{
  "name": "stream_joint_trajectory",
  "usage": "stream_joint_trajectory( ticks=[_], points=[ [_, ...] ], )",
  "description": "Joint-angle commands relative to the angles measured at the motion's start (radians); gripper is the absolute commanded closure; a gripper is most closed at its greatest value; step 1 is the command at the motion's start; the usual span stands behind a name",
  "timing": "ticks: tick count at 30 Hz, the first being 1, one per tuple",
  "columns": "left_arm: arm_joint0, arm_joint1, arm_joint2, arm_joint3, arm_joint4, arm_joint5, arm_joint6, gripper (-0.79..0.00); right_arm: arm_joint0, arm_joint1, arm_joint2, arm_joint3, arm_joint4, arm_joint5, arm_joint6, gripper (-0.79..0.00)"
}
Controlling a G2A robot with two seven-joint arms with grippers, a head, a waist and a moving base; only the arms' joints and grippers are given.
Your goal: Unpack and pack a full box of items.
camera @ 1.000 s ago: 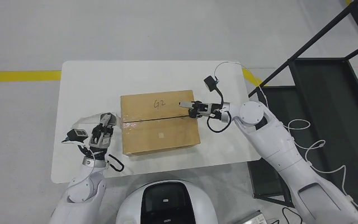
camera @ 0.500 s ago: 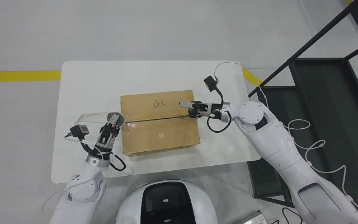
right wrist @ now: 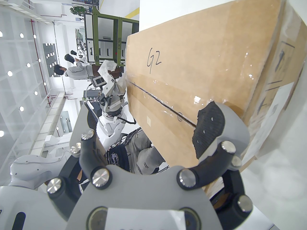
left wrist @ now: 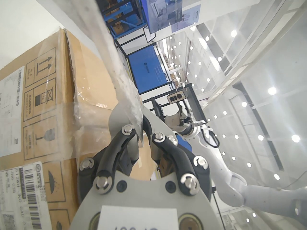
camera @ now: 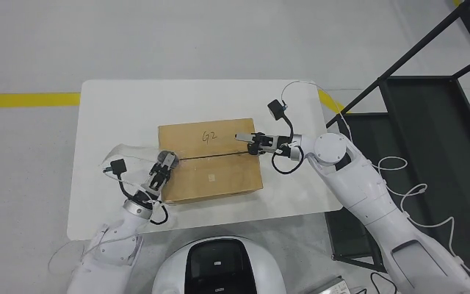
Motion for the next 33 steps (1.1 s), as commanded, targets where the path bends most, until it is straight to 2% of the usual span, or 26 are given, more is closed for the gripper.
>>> stream_joint_trajectory(
  ticks=[1,15,16,18,19,20,33],
  points=[
    [0.001,0.0,0.004,-0.005,0.053,0.015,0.003,0.0,0.0,0.0,0.0,0.0,0.0,0.0,0.0,-0.785],
    [-0.018,0.0,0.035,-0.012,0.206,0.062,0.001,0.0,0.0,0.0,0.0,0.0,0.0,0.0,0.0,-0.785],
    [-0.018,0.0,0.036,-0.013,0.211,0.064,0.0,-0.025,0.0,0.0,0.0,0.0,0.0,0.0,0.0,-0.785],
    [-0.018,0.0,0.036,-0.015,0.22,0.068,-0.003,-0.243,0.0,0.0,0.0,0.0,0.0,0.0,0.0,-0.785],
    [-0.018,0.0,0.036,-0.015,0.219,0.068,-0.004,-0.616,0.0,0.0,0.0,0.0,0.0,0.0,0.0,-0.785],
    [-0.018,0.001,0.035,-0.015,0.222,0.067,-0.007,-0.785,0.0,0.0,0.0,0.0,0.0,0.0,0.0,-0.785],
    [-0.002,0.003,0.022,-0.077,0.157,0.051,-0.025,-0.785,0.0,0.0,0.0,0.0,0.0,0.0,0.0,-0.785]
  ],
)
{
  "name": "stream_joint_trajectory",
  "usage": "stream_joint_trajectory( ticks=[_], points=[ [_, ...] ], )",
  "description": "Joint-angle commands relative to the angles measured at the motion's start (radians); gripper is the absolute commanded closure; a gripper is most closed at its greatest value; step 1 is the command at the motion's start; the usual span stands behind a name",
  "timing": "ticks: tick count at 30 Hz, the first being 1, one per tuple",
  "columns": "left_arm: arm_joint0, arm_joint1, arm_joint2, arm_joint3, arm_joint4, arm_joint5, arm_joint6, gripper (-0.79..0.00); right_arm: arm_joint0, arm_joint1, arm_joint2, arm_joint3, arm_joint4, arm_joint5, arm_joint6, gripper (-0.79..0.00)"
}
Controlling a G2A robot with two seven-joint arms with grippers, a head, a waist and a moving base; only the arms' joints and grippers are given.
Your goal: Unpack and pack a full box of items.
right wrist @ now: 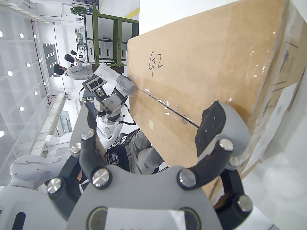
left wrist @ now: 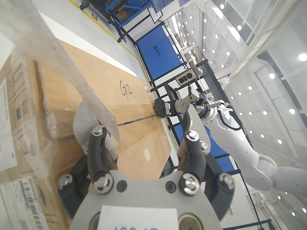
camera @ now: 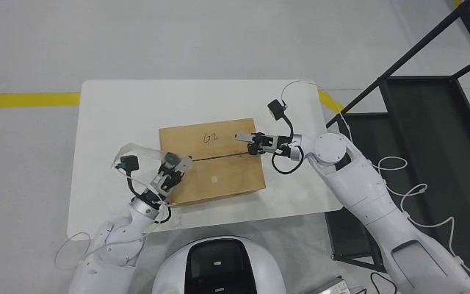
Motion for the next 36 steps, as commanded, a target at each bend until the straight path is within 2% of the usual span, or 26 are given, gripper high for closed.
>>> stream_joint_trajectory(
  ticks=[1,9,21,30,36],
  points=[
    [0.0,0.0,0.001,-0.012,0.006,0.005,-0.004,-0.785,0.0,0.0,0.0,0.0,0.0,0.0,0.0,-0.785],
    [-0.035,-0.008,0.064,-0.011,0.046,0.037,-0.007,-0.785,0.0,0.0,0.0,0.0,0.0,0.0,0.0,-0.785],
    [-0.124,-0.03,0.167,0.059,0.095,0.061,0.038,-0.785,0.0,0.0,0.0,0.0,0.0,0.0,0.0,-0.785],
    [-0.126,-0.035,0.205,0.04,0.125,-0.001,0.055,-0.785,0.0,0.0,0.0,0.0,0.0,0.0,0.0,-0.785],
    [-0.1,-0.033,0.169,-0.001,0.062,-0.07,0.126,-0.785,0.0,0.0,0.0,0.0,0.0,0.0,0.0,-0.785]
  ],
)
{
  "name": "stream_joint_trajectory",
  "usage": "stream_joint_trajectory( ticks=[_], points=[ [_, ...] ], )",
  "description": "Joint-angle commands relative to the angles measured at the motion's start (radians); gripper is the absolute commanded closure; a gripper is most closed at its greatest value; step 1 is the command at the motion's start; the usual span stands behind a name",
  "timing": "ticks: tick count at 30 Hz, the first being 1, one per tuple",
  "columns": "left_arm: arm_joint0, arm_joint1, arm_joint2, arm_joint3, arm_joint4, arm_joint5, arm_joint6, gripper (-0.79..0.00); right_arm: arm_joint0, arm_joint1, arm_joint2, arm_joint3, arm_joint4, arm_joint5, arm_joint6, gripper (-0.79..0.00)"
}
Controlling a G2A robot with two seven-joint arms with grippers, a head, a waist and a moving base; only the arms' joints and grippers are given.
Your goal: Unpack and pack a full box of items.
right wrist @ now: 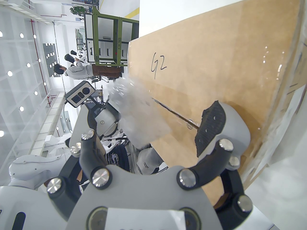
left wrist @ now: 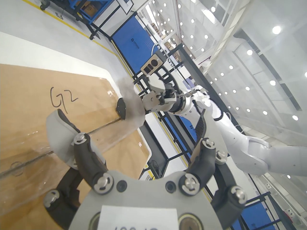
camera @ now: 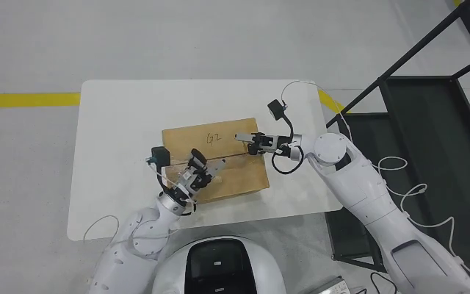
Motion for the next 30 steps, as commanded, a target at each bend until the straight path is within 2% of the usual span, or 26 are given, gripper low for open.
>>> stream_joint_trajectory(
  ticks=[1,9,16,22,30],
  points=[
    [0.014,0.002,-0.025,-0.02,-0.042,-0.024,0.021,-0.785,0.0,0.0,0.0,0.0,0.0,0.0,0.0,-0.785],
    [0.097,0.024,-0.18,-0.112,-0.206,-0.045,-0.027,-0.785,0.0,0.0,0.0,0.0,0.0,0.0,0.0,-0.785],
    [0.178,0.045,-0.333,-0.2,-0.449,0.0,-0.149,-0.785,0.0,0.0,0.0,0.0,0.0,0.0,0.0,-0.785],
    [0.168,0.061,-0.475,-0.209,-0.678,0.13,-0.298,-0.785,0.0,0.0,0.0,0.0,0.0,0.0,0.0,-0.785],
    [0.117,0.081,-0.623,-0.145,-0.835,0.265,-0.454,-0.785,0.0,0.0,0.0,0.0,0.0,0.0,0.0,-0.785]
  ],
)
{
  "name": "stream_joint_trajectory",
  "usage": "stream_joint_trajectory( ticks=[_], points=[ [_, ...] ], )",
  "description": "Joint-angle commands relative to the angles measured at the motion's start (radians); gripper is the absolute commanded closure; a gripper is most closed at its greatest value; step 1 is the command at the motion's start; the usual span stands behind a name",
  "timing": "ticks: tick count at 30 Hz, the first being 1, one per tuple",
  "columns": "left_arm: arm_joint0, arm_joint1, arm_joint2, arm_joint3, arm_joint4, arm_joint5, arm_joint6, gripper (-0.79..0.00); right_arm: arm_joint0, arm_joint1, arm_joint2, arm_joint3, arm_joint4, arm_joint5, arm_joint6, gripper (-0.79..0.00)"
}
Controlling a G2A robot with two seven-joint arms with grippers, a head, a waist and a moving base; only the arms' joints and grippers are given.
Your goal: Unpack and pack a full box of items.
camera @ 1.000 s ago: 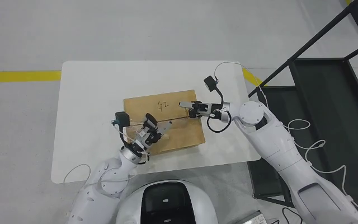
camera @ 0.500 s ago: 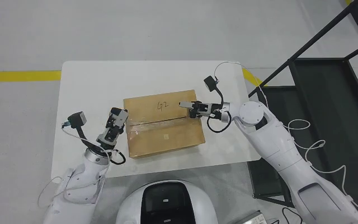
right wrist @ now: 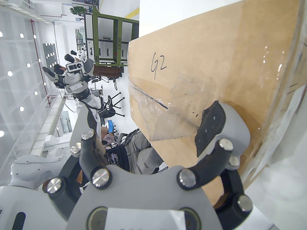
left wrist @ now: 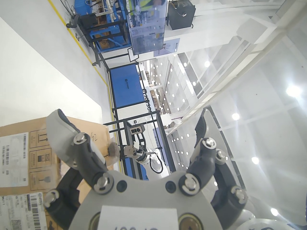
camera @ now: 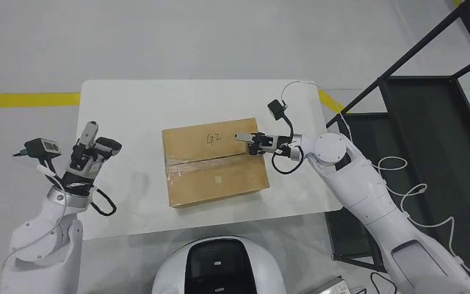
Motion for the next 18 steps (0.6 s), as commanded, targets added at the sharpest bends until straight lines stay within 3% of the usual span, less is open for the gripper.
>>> stream_joint_trajectory(
  ticks=[1,13,18],
  points=[
    [-0.015,0.005,-0.027,0.02,-0.027,0.035,-0.045,-0.785,0.0,0.0,0.0,0.0,0.0,0.0,0.0,-0.785],
    [-0.058,0.029,-0.111,0.104,-0.105,0.145,-0.27,-0.785,0.0,0.0,0.0,0.0,0.0,0.0,0.0,-0.785],
    [-0.03,0.026,-0.064,0.064,-0.113,0.126,-0.275,-0.785,0.0,0.0,0.0,0.0,0.0,0.0,0.0,-0.785]
  ],
)
